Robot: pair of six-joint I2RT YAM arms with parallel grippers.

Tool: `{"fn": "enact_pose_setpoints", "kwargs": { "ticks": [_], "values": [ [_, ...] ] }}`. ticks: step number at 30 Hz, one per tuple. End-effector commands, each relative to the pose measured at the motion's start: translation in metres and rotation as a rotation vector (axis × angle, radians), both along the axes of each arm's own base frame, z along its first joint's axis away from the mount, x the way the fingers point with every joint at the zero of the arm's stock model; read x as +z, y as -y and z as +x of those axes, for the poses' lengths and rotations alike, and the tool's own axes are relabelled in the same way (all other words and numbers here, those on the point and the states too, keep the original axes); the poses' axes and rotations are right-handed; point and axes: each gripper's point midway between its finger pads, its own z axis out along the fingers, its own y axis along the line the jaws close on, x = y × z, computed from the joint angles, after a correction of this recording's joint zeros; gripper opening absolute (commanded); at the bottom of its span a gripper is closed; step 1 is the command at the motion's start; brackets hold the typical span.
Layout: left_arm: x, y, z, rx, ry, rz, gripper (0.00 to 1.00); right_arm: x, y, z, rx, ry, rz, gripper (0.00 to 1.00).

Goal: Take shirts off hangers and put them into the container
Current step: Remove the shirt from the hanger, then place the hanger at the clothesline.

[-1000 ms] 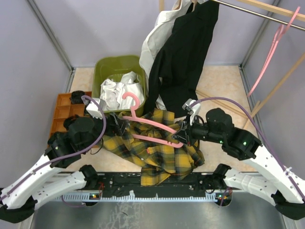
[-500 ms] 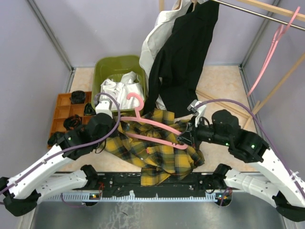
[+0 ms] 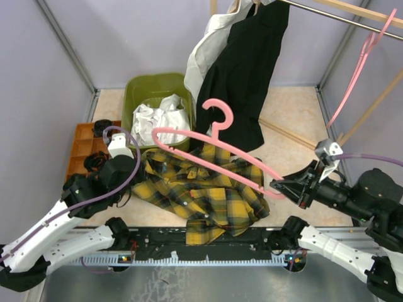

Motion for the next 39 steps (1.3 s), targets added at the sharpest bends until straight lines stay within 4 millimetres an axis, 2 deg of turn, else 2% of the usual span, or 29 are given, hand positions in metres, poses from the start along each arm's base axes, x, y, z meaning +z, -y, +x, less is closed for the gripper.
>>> {"fn": "enact_pose_setpoints", "kwargs": {
  "ticks": [1,4,8,11,14,19,21,24,27,30,35,39],
  "values": [
    [-0.002,0.000,0.003,0.013,0.002,0.002,0.00,0.017,0.019,0.006,-0.099,0.051,0.031,0.00],
    [0.000,0.016,0.005,-0.065,0.016,-0.009,0.00,0.024,0.027,0.012,-0.155,0.078,0.063,0.00],
    [0.002,0.064,0.001,-0.343,0.062,-0.030,0.00,0.039,0.049,0.025,-0.290,0.151,0.153,0.00],
    [-0.002,0.109,-0.012,-0.596,0.046,-0.050,0.00,0.051,0.066,0.031,-0.382,0.212,0.249,0.00],
    [-0.020,0.150,-0.036,-0.837,-0.057,-0.093,0.00,0.058,0.079,0.029,-0.423,0.245,0.310,0.00],
    [-0.061,0.185,-0.063,-1.028,-0.219,-0.040,0.00,0.059,0.092,0.029,-0.478,0.237,0.325,0.00],
    [-0.072,0.191,-0.069,-1.055,-0.255,-0.016,0.03,0.055,0.099,0.034,-0.530,0.220,0.324,0.00],
    [-0.084,0.186,-0.060,-0.970,-0.295,0.032,0.22,0.045,0.104,0.043,-0.595,0.185,0.290,0.00],
    [-0.080,0.176,-0.048,-0.882,-0.265,0.057,0.40,0.041,0.100,0.048,-0.606,0.171,0.249,0.00],
    [-0.071,0.166,-0.041,-0.827,-0.216,0.065,0.54,0.045,0.099,0.050,-0.601,0.186,0.248,0.00],
    [-0.062,0.146,-0.032,-0.722,-0.160,0.074,0.68,0.046,0.110,0.056,-0.673,0.201,0.259,0.00],
    [-0.052,0.134,-0.025,-0.645,-0.113,0.058,0.75,0.049,0.103,0.066,-0.687,0.202,0.203,0.00]
  ]
}}
